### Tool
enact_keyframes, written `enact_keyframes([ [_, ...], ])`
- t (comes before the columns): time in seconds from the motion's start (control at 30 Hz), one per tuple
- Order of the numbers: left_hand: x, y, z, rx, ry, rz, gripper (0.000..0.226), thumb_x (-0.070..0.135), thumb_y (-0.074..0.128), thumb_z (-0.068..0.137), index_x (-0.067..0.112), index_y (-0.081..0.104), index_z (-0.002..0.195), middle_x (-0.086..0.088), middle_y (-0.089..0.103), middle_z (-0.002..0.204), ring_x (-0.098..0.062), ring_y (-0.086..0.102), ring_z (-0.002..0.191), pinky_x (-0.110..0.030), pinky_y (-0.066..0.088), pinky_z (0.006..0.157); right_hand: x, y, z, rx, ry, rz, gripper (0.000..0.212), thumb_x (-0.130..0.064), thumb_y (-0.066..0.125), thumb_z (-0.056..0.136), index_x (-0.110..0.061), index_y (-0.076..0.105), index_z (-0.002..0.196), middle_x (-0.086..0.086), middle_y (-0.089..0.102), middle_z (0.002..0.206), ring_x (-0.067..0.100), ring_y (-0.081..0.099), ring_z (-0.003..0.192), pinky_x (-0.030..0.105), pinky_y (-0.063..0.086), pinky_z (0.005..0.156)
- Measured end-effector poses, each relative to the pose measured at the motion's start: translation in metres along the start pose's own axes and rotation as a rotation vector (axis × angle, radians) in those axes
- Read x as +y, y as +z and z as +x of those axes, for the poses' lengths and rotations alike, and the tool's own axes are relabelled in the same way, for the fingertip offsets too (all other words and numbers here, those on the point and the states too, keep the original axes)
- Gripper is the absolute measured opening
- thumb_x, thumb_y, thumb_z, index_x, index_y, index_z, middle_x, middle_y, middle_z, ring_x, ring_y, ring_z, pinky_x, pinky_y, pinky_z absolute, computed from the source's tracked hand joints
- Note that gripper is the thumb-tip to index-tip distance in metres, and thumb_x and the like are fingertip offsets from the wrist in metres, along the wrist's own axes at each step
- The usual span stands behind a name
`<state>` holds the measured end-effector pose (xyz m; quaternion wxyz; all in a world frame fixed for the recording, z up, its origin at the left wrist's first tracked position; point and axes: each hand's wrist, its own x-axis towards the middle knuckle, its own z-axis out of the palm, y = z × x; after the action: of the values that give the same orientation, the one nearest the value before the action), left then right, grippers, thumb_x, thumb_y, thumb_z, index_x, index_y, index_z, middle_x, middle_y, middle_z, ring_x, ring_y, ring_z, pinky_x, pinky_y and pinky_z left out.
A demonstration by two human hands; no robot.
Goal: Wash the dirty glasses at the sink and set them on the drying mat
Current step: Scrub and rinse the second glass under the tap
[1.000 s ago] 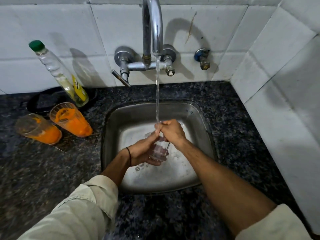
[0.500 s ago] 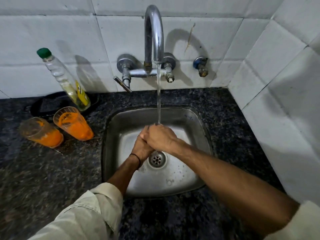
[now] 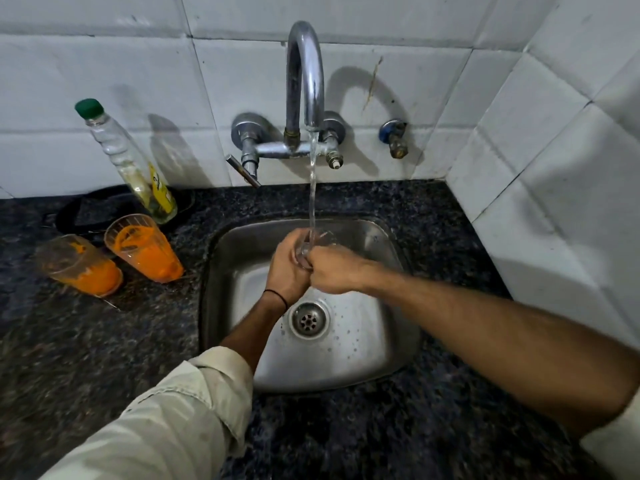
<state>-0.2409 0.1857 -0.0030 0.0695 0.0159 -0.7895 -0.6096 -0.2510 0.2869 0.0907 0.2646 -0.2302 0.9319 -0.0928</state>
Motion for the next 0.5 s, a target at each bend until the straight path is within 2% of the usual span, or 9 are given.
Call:
enact_keyframes([
  [0.07, -0.010, 0.002, 0.001, 0.039, 0.013, 0.132, 0.020, 0.012, 0.065, 0.084, 0.022, 0.058, 0.100, 0.017, 0.064, 0.091, 0.011, 0.061, 0.086, -0.029, 0.056, 0.085, -0.017, 0.016, 0.004, 0.043, 0.188, 0.424, 0.026, -0.006, 0.039, 0.100, -0.005, 0.060, 0.115, 0.016, 0.060, 0.112, 0.031, 0.059, 0.107, 0.036, 0.043, 0.081],
  [0.13, -0.016, -0.001, -0.004, 0.036, -0.011, 0.123, 0.019, 0.029, 0.061, 0.082, 0.025, 0.060, 0.101, 0.015, 0.066, 0.095, 0.004, 0.064, 0.092, -0.031, 0.057, 0.086, -0.020, 0.027, 0.007, 0.083, 0.210, 0.518, 0.026, -0.005, 0.040, 0.097, -0.007, 0.063, 0.109, 0.011, 0.064, 0.106, 0.025, 0.061, 0.098, 0.036, 0.049, 0.080],
  [0.17, -0.013, -0.005, -0.007, 0.015, -0.014, 0.094, 0.023, 0.027, 0.064, 0.082, 0.020, 0.062, 0.104, 0.010, 0.068, 0.099, -0.001, 0.066, 0.095, -0.029, 0.056, 0.086, -0.013, 0.028, 0.006, 0.065, 0.120, 0.409, 0.026, -0.006, 0.043, 0.096, -0.010, 0.064, 0.110, 0.010, 0.065, 0.107, 0.024, 0.061, 0.096, 0.036, 0.050, 0.082],
  [0.23, -0.012, -0.012, -0.010, -0.039, -0.031, 0.025, 0.037, 0.010, 0.077, 0.076, 0.010, 0.063, 0.110, 0.002, 0.070, 0.103, -0.004, 0.067, 0.095, -0.023, 0.055, 0.085, 0.009, 0.021, 0.003, -0.012, -0.143, -0.028, 0.029, -0.007, 0.049, 0.095, -0.016, 0.062, 0.119, 0.006, 0.064, 0.118, 0.022, 0.059, 0.103, 0.037, 0.045, 0.094],
  [0.3, -0.012, -0.013, -0.012, -0.098, -0.039, 0.021, 0.053, 0.003, 0.084, 0.065, 0.011, 0.061, 0.113, 0.000, 0.071, 0.105, -0.008, 0.069, 0.096, -0.027, 0.057, 0.086, 0.025, 0.005, 0.002, -0.026, -0.360, -0.486, 0.039, -0.007, 0.052, 0.094, -0.021, 0.056, 0.130, 0.002, 0.058, 0.135, 0.022, 0.051, 0.127, 0.049, 0.026, 0.116],
  [0.37, -0.009, -0.010, -0.009, -0.098, -0.045, 0.019, 0.055, 0.005, 0.085, 0.063, 0.014, 0.061, 0.112, -0.002, 0.071, 0.105, -0.014, 0.070, 0.097, -0.033, 0.058, 0.085, 0.027, -0.004, 0.004, 0.009, -0.427, -0.693, 0.039, -0.009, 0.054, 0.093, -0.022, 0.055, 0.130, 0.000, 0.057, 0.138, 0.021, 0.044, 0.136, 0.054, 0.010, 0.121],
  [0.4, -0.008, -0.009, -0.007, -0.080, -0.045, -0.002, 0.053, 0.004, 0.085, 0.064, 0.013, 0.061, 0.111, -0.002, 0.072, 0.103, -0.014, 0.070, 0.096, -0.031, 0.058, 0.084, 0.024, -0.005, 0.006, 0.020, -0.418, -0.693, 0.035, -0.011, 0.054, 0.094, -0.021, 0.057, 0.127, 0.002, 0.059, 0.135, 0.022, 0.046, 0.133, 0.051, 0.015, 0.121],
  [0.43, -0.008, -0.008, -0.004, -0.064, -0.040, -0.014, 0.048, 0.005, 0.084, 0.067, 0.012, 0.062, 0.109, -0.002, 0.072, 0.101, -0.010, 0.069, 0.094, -0.029, 0.058, 0.083, 0.017, -0.006, 0.006, 0.021, -0.362, -0.617, 0.030, -0.013, 0.054, 0.094, -0.019, 0.058, 0.123, 0.004, 0.061, 0.129, 0.025, 0.051, 0.127, 0.045, 0.027, 0.116],
  [0.5, -0.007, -0.005, -0.001, -0.047, -0.018, -0.002, 0.031, 0.010, 0.078, 0.078, 0.012, 0.063, 0.105, 0.000, 0.071, 0.096, -0.004, 0.068, 0.089, -0.026, 0.058, 0.079, 0.001, -0.001, 0.010, 0.004, -0.115, -0.227, 0.024, -0.012, 0.052, 0.095, -0.013, 0.061, 0.117, 0.009, 0.062, 0.114, 0.027, 0.058, 0.110, 0.032, 0.045, 0.087],
])
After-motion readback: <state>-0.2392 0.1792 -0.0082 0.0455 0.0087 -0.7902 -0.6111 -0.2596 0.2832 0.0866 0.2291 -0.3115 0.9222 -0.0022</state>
